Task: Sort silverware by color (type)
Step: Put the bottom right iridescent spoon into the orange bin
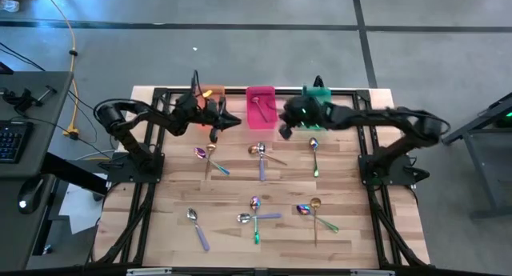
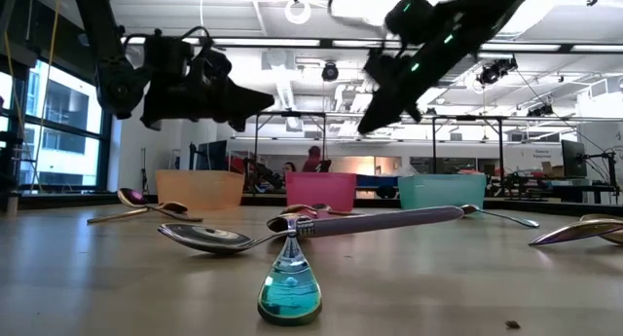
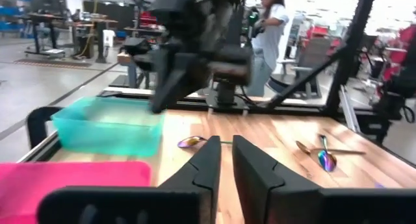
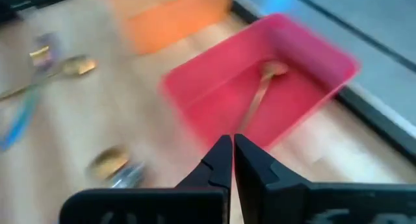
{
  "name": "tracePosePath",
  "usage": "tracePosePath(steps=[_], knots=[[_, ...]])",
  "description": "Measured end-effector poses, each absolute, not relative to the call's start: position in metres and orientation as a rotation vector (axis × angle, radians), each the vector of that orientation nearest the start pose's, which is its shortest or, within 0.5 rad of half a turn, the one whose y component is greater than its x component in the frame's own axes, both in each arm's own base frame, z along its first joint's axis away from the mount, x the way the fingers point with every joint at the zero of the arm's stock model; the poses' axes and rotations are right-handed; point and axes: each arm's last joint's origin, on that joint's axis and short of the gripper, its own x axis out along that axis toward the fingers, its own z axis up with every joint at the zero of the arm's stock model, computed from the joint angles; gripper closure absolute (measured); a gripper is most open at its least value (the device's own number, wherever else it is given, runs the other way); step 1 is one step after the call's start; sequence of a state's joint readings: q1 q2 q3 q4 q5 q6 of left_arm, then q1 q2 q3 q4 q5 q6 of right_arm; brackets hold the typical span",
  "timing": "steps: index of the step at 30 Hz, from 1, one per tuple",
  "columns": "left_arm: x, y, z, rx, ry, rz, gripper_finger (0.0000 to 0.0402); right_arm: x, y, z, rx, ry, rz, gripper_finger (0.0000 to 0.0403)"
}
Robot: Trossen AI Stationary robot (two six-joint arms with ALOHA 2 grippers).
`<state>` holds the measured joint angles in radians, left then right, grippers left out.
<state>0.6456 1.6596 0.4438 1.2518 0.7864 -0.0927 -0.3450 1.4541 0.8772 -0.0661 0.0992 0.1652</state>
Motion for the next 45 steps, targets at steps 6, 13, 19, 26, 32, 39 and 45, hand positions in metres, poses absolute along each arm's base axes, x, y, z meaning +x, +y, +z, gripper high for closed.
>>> tracePosePath(steps=[6, 13, 19, 26, 32, 39, 45], knots=[[0.240, 0.133, 0.161, -0.046, -0.022, -0.199, 0.0399, 0.265, -0.043, 0.242, 0.207, 0.670, -0.403, 0.0403], [0.247, 0.120, 0.161, -0.041, -0.022, -0.229, 0.0401, 0.247, 0.025, 0.234, 0.288, 0.842, -0.313, 0.0402], [0.252, 0.111, 0.160, -0.006, -0.019, -0.226, 0.0401, 0.224, 0.070, 0.224, 0.406, 1.004, -0.315, 0.0398], [0.255, 0.106, 0.159, 0.008, -0.012, -0.218, 0.0401, 0.206, 0.113, 0.218, 0.531, 1.068, -0.299, 0.0316], [0.256, 0.104, 0.159, 0.018, -0.009, -0.193, 0.0401, 0.206, 0.136, 0.200, 0.517, 1.153, -0.255, 0.0248], [0.256, 0.104, 0.159, 0.025, -0.009, -0.193, 0.0401, 0.211, 0.153, 0.181, 0.502, 1.179, -0.242, 0.0238], [0.256, 0.104, 0.159, 0.028, -0.010, -0.192, 0.0401, 0.215, 0.159, 0.170, 0.484, 1.214, -0.233, 0.0238]])
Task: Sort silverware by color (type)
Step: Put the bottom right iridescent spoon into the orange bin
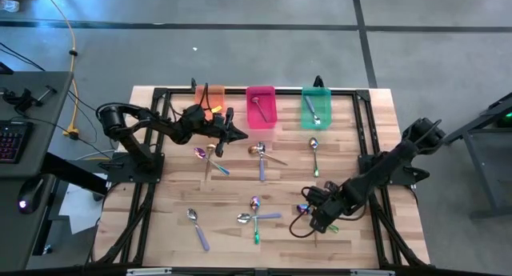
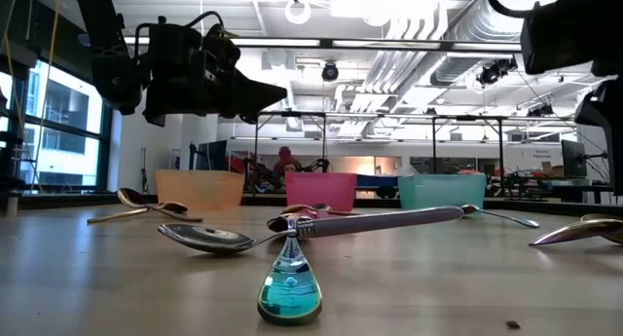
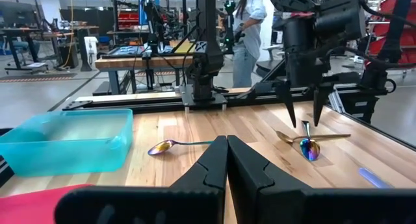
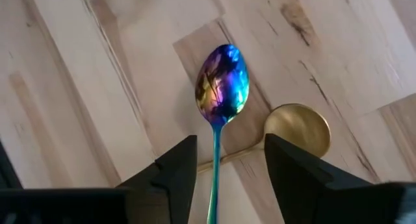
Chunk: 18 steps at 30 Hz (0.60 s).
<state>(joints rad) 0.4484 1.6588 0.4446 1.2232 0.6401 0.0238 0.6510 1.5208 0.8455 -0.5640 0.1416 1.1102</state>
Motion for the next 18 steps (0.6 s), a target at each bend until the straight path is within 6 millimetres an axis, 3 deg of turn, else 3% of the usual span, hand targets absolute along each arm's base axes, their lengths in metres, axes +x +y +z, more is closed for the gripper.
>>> tracePosePath(steps=[18], knots=[[0.2561, 0.1042, 0.1587, 0.035, -0.011, -0.189, 0.0401, 0.2211, 0.1624, 0.1674, 0.515, 1.167, -0.221, 0.0238]])
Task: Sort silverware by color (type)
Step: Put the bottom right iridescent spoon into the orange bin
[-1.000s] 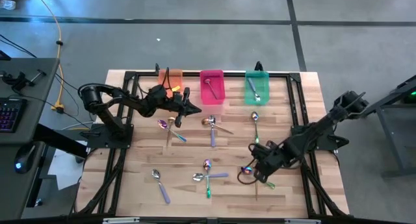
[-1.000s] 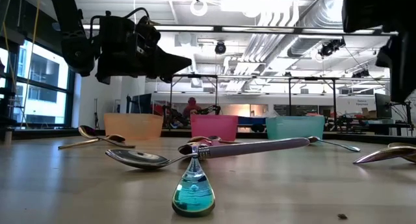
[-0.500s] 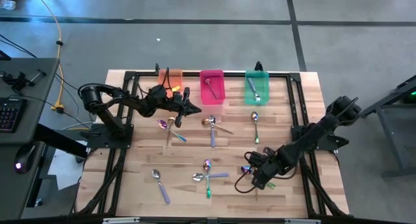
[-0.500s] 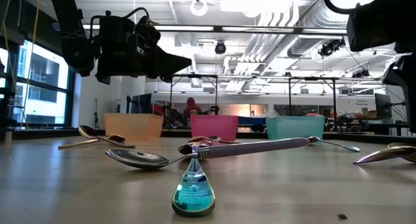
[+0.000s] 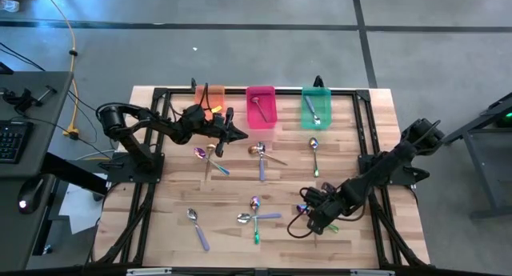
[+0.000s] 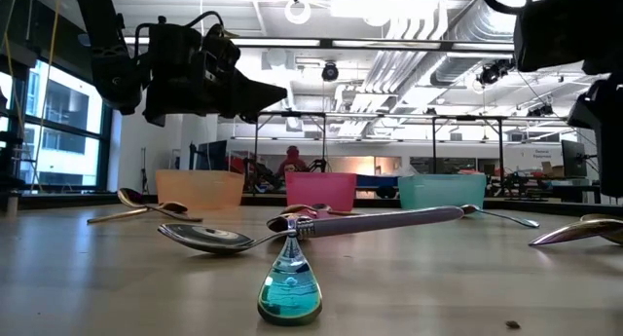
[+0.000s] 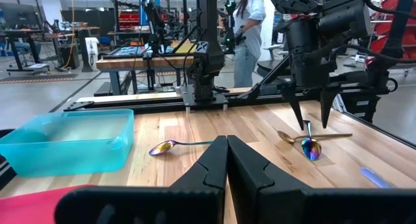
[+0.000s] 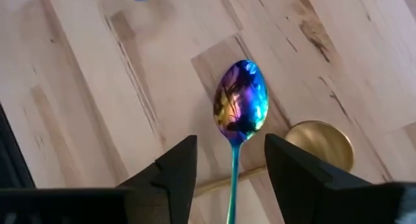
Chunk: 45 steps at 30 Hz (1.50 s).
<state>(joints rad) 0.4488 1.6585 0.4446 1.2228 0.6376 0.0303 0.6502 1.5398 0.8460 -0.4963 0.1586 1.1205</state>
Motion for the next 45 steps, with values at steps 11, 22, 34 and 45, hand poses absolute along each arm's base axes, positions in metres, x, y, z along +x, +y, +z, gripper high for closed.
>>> tracePosePath(steps=[11, 22, 34, 45], knots=[[0.256, 0.104, 0.159, 0.034, -0.010, -0.189, 0.0401, 0.224, 0.166, 0.143, 0.519, 1.263, -0.287, 0.0238], [0.256, 0.105, 0.158, 0.028, -0.004, -0.159, 0.0401, 0.224, 0.167, 0.139, 0.502, 1.282, -0.280, 0.0275], [0.256, 0.105, 0.158, 0.012, -0.002, -0.159, 0.0401, 0.231, 0.164, 0.140, 0.451, 1.261, -0.210, 0.0398], [0.256, 0.105, 0.156, -0.021, 0.018, -0.160, 0.0401, 0.259, 0.161, 0.193, 0.411, 1.129, -0.032, 0.0401]])
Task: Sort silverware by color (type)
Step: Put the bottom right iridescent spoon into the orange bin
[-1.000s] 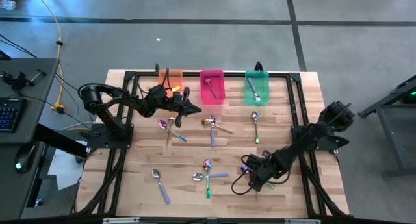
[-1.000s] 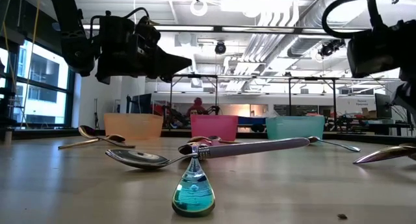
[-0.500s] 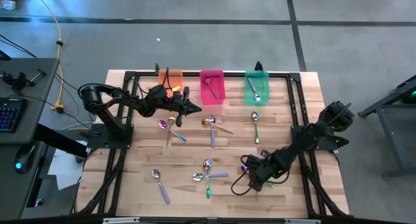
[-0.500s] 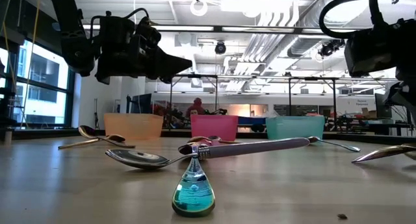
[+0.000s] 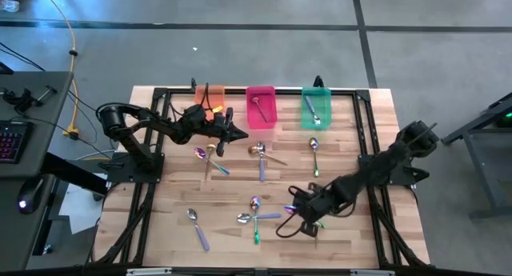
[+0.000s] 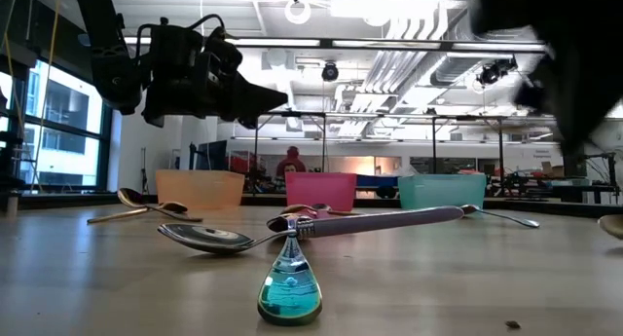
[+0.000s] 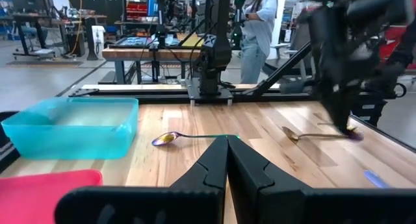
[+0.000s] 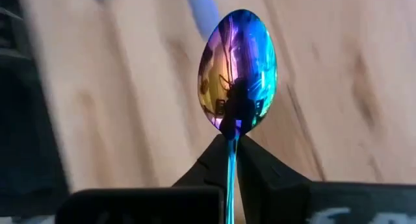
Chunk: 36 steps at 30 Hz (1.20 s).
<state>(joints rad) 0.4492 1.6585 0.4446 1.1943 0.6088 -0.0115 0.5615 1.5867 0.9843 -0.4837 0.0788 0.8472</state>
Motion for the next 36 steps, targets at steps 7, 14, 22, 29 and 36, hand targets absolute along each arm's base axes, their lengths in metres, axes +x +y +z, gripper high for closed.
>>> tracePosePath(steps=[7, 14, 22, 29, 36], knots=[[0.256, 0.103, 0.156, -0.053, 0.023, -0.223, 0.0398, 0.275, 0.126, 0.226, 0.267, 0.797, 0.010, 0.0402], [0.257, 0.101, 0.155, -0.091, 0.032, -0.236, 0.0361, 0.301, 0.067, 0.223, 0.132, 0.435, 0.081, 0.0402], [0.265, 0.081, 0.155, -0.076, 0.039, -0.220, 0.0292, 0.312, 0.011, 0.237, -0.001, 0.182, 0.067, 0.0403], [0.276, 0.053, 0.164, -0.033, -0.046, -0.155, 0.0242, 0.313, -0.007, 0.243, -0.041, 0.118, 0.086, 0.0403], [0.293, 0.042, 0.182, -0.130, -0.107, -0.158, 0.0229, 0.313, -0.006, 0.247, -0.093, 0.068, 0.105, 0.0403]])
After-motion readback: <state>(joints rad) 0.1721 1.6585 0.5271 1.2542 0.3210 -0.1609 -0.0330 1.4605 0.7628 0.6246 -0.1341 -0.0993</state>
